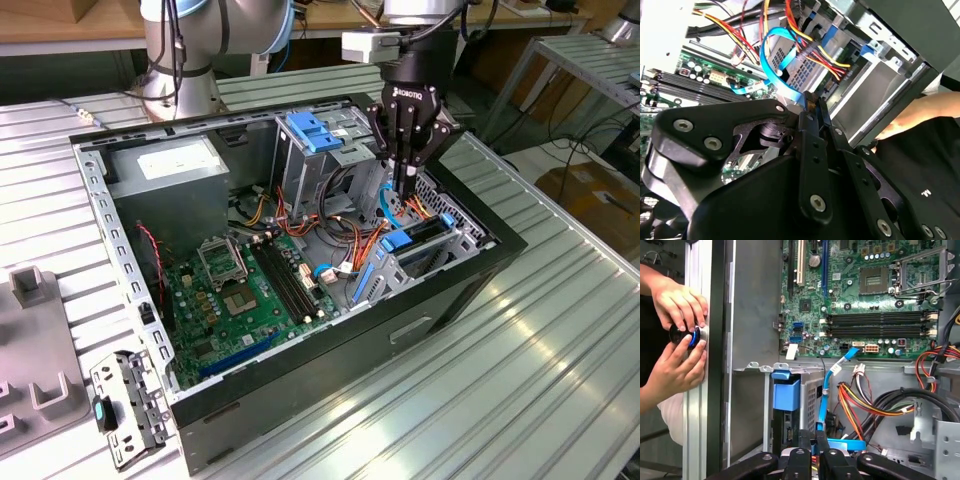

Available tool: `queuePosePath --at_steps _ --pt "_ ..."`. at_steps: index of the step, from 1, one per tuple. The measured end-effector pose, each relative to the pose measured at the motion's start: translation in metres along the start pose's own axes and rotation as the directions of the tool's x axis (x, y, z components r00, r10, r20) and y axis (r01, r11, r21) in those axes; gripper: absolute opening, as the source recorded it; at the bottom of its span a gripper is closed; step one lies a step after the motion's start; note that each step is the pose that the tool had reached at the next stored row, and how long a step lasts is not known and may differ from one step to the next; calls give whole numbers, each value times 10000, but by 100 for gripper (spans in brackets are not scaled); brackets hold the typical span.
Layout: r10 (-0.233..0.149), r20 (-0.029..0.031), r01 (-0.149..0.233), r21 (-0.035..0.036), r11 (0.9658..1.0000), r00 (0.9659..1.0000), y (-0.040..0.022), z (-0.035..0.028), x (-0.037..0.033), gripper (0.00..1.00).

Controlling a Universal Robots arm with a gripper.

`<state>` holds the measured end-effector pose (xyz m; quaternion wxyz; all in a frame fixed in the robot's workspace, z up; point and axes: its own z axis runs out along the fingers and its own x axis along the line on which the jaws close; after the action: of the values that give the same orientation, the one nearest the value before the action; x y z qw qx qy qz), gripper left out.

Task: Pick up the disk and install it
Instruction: 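Insert the second disk wire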

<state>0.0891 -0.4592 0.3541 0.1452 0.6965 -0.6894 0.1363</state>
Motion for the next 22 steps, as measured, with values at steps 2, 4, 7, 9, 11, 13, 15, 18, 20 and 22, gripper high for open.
queuePosePath --at_steps 2,4,7,9,11,13,15,18,20,22 --pt "1 21 -1 2 10000 10000 1 37 85 16" --pt "1 24 -1 2 10000 10000 2 62 140 16" --pt "-1 27 1 4 10000 10000 2 82 171 16" --pt "-30 29 30 23 10000 10000 1 89 173 16" --pt "-58 88 57 150 9999 9999 2 98 186 16" --pt "-57 126 54 244 9997 9999 2 106 197 16" --pt "-44 194 39 293 9996 9998 2 125 233 16" --pt "-36 331 25 340 9994 9994 4 161 298 16" --pt "-34 466 17 369 9993 9989 4 184 342 16" --pt "-35 710 7 393 9992 9975 4 203 380 16"
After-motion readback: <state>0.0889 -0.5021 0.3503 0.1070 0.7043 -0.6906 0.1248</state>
